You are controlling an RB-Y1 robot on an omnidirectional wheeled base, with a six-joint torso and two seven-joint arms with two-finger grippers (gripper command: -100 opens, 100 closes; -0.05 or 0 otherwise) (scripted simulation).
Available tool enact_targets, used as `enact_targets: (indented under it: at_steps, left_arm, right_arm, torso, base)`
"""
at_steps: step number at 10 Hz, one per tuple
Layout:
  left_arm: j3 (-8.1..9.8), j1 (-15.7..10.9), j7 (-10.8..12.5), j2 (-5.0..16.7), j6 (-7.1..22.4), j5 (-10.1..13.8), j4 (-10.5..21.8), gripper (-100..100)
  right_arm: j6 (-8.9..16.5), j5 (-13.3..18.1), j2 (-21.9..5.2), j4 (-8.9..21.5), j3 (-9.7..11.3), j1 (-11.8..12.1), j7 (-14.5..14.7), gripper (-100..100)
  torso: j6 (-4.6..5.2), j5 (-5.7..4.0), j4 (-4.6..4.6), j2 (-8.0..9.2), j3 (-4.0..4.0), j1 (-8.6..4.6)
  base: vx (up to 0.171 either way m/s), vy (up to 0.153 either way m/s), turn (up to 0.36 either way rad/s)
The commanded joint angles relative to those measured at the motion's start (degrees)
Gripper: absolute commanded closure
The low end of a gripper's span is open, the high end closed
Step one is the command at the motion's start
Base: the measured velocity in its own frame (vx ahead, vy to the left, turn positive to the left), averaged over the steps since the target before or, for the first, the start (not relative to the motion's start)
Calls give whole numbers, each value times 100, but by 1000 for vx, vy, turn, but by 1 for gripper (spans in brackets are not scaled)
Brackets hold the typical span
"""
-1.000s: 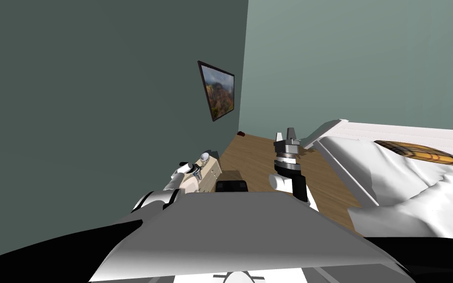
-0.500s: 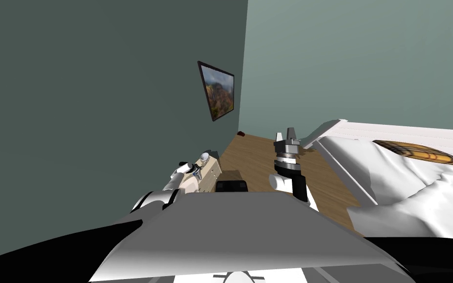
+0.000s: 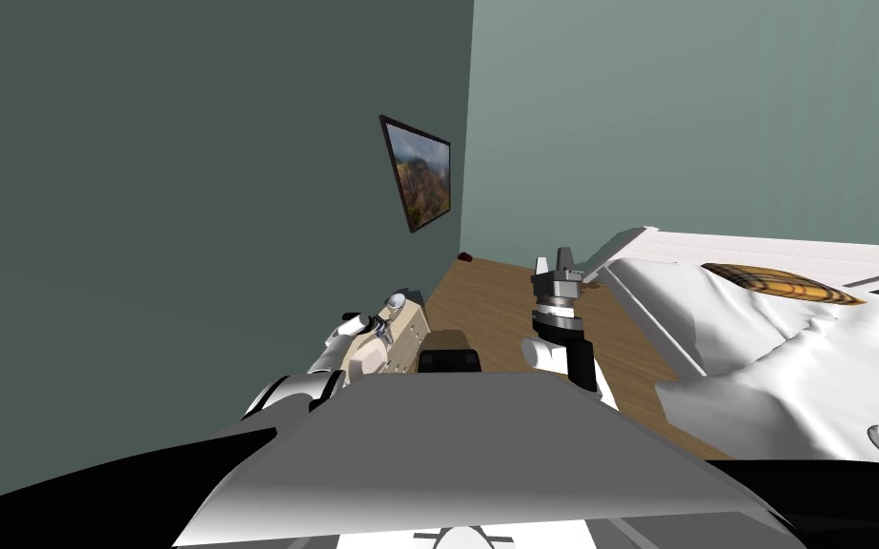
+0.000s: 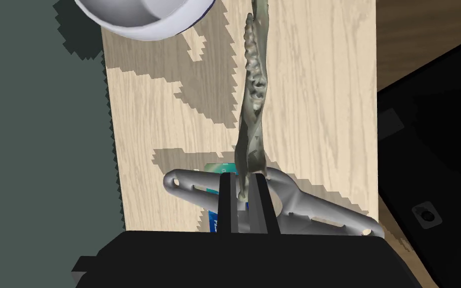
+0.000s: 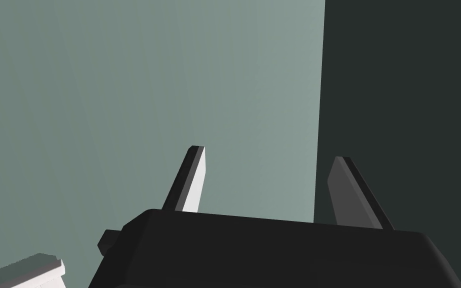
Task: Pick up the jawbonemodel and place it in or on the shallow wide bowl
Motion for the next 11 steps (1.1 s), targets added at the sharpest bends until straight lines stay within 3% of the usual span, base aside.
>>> enact_targets:
  at_steps: [1,5,11]
  left_arm:
    - [-13,48,101,183,210,148,-83,100]
    - [-73,123,230,509,667,293,-186,100]
    - [-148,162,220,816,1193,310,-110,100]
  right_arm:
    - [0,0,0,0,0,0,0,0]
    - [0,0,0,0,0,1,0,0]
    - [0,0,0,0,0,1,0,0]
  torso:
    - [0,0,0,0,0,0]
    - [5,-4,-2,-15,-8,-21]
    - [-49,15,-49,-6,-26,5]
  base:
    - [-115,-17,32]
    - [-64,-37,27]
    - [-18,-31,28]
